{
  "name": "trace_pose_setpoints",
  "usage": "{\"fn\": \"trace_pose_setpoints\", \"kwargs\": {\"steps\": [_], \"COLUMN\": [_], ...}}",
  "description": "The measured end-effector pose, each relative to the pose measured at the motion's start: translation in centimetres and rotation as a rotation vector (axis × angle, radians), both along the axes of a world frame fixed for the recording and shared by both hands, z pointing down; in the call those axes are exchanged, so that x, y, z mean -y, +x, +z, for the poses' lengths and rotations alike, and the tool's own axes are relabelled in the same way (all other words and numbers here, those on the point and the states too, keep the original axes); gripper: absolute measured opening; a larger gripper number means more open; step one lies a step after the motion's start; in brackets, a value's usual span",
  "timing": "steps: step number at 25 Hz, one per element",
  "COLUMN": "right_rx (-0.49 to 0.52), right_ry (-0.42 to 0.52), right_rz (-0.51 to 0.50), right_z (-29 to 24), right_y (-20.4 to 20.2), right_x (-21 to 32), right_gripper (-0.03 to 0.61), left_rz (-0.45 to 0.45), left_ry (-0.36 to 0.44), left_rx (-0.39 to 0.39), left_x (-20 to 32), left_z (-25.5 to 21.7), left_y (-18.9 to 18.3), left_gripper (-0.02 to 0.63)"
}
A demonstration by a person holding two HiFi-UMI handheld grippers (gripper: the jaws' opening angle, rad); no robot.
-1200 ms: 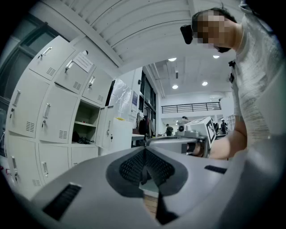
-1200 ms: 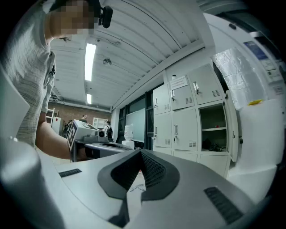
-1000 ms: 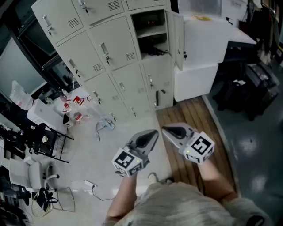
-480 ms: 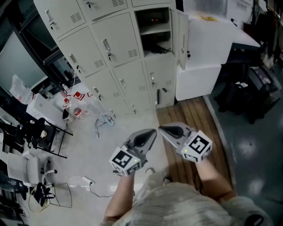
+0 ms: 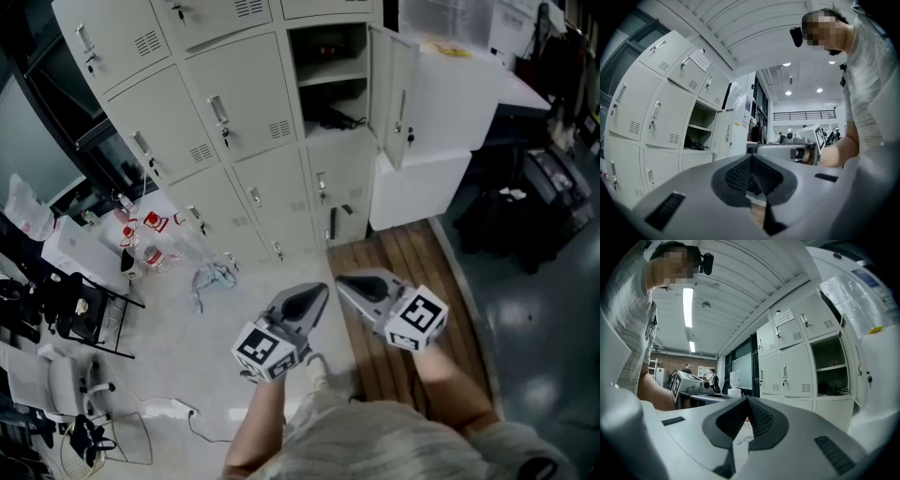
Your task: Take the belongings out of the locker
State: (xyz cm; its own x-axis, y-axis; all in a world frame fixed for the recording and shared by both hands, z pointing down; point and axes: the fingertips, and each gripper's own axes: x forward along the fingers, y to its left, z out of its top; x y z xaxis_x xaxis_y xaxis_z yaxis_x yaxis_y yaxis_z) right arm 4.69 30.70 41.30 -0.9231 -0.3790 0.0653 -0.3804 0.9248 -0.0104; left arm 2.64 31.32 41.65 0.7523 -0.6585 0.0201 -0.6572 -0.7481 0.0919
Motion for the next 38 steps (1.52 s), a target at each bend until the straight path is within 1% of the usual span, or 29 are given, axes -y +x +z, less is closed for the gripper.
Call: {"fn": "trace_pose_setpoints", "kwargs": {"steps": [5,8,11,16,20,26,30,35,38], "right_rx": [-0.017,-0.003,-0.011,-0.027,-0.043,-0.058,-0.065,-0.030,-0.041], "right_ry": [-0.005,-0.010,-0.015,-0.014,-0.030,-0.041,-0.041,-0.054,-0.058], "right_rz": [0.027,0.041,0.050,0.069,0.073,0.077,0.075,0.084,0.088], "right_z": [-0.4,-0.7,-0.5,-0.1,0.2,0.6,1.2,1.0,0.7], "right_y": [-2.8,-4.6,-6.4,-8.9,-10.1,-10.4,-10.2,-10.2,-10.0], "right_x": [5.5,8.2,10.7,13.6,15.0,17.8,20.9,26.8,30.4], "right_gripper": [0.002,0.002,0.002,0.002,0.002,0.002,0.002,0.002,0.002], "left_rz": [0.041,0.060,0.074,0.093,0.088,0.092,0.100,0.090,0.092], "left_ry": [0.010,0.006,0.012,0.021,0.022,0.002,-0.004,-0.005,0.000], "left_rx": [-0.006,-0.010,-0.007,-0.004,-0.012,-0.034,-0.025,-0.011,-0.003], "left_x": [5.9,8.7,11.3,14.6,16.3,19.0,21.7,27.4,31.5], "left_z": [-0.4,-0.6,-0.8,-0.9,-1.0,-0.2,0.3,0.0,-0.3], "left_y": [-2.5,-4.0,-5.7,-8.1,-9.5,-9.7,-9.2,-9.4,-9.2], "left_gripper": [0.003,0.003,0.003,0.003,0.003,0.003,0.003,0.003,0.003]}}
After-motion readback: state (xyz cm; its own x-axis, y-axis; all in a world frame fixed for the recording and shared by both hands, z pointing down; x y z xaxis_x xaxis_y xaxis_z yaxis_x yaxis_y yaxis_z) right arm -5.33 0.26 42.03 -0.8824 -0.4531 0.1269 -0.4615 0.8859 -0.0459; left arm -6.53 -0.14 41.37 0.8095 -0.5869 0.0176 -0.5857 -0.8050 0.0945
